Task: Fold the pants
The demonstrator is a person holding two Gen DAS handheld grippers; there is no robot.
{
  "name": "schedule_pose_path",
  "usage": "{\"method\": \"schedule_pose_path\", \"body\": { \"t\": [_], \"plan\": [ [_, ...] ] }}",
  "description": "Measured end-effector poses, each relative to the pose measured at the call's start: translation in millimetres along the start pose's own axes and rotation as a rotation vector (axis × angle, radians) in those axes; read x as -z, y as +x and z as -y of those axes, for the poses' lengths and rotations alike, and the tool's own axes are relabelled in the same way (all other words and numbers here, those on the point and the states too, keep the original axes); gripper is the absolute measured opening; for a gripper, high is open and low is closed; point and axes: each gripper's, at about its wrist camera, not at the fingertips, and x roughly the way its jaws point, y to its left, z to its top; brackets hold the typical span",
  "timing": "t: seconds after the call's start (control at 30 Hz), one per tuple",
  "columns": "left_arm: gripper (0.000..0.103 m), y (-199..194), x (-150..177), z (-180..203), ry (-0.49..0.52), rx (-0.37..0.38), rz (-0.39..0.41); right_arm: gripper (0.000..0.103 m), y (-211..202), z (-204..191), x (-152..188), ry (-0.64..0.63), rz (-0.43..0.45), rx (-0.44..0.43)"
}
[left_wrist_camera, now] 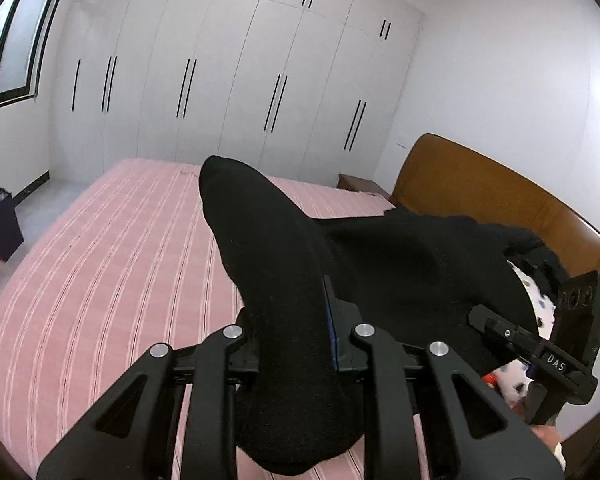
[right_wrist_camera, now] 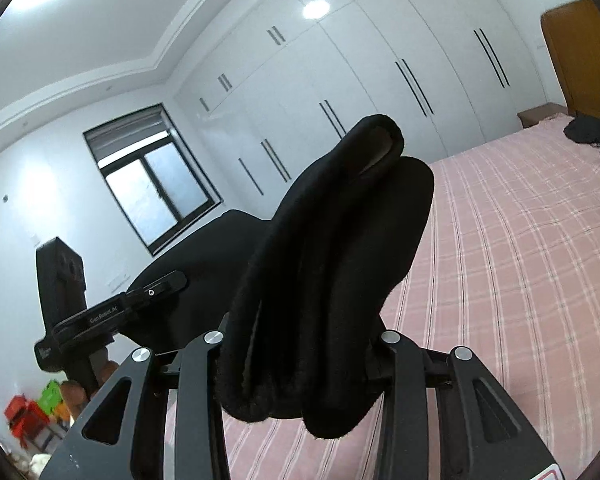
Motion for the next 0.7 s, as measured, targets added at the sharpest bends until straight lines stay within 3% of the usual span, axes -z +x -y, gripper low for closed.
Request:
{"method": "schedule_pose_path", "body": {
  "t": [0.17, 0.33, 0.43, 0.47, 0.53, 0.6, 0.63, 0.67, 0.7],
  "plan": [
    [0.019, 100.2, -3.8, -42.9, -0.021, 0.0, -0.014, 0.036, 80.8, 77.6, -8.9, 0.053, 0.0, 0.011],
    [0.019, 208.3, 23.3, -90.9, -0.017, -0.036, -0.053, 0.036, 163.2, 149.7, 4.7, 0.098, -0.052, 0.029],
    [0.02, 263.1, 52.2, -111.9, -0.004, -0.066, -0.097, 0.038, 215.6, 199.8, 36.1, 0.13, -0.114, 0.066],
    [0.02, 289.2, 70.8, -122.9, -0.001, -0.082, -0.134, 0.043, 231.2, 209.7, 47.6, 0.144, -0.142, 0.09],
    [0.028, 325.4, 106.9, -140.4, 0.001, -0.131, -0.214, 0.051, 263.9, 254.9, 85.3, 0.209, -0.277, 0.21],
    [0.032, 364.0, 156.8, -163.4, 0.01, -0.235, -0.378, 0.052, 273.5, 291.3, 115.2, 0.293, -0.381, 0.323],
    [0.035, 373.8, 174.5, -173.2, 0.009, -0.283, -0.45, 0.052, 267.0, 303.2, 125.7, 0.332, -0.387, 0.349],
    [0.038, 366.0, 186.4, -183.4, -0.023, -0.272, -0.439, 0.052, 249.4, 304.6, 129.6, 0.347, -0.326, 0.307],
    [0.041, 351.6, 185.4, -187.3, -0.049, -0.278, -0.385, 0.052, 233.0, 294.3, 126.1, 0.302, -0.276, 0.334]
  ]
}}
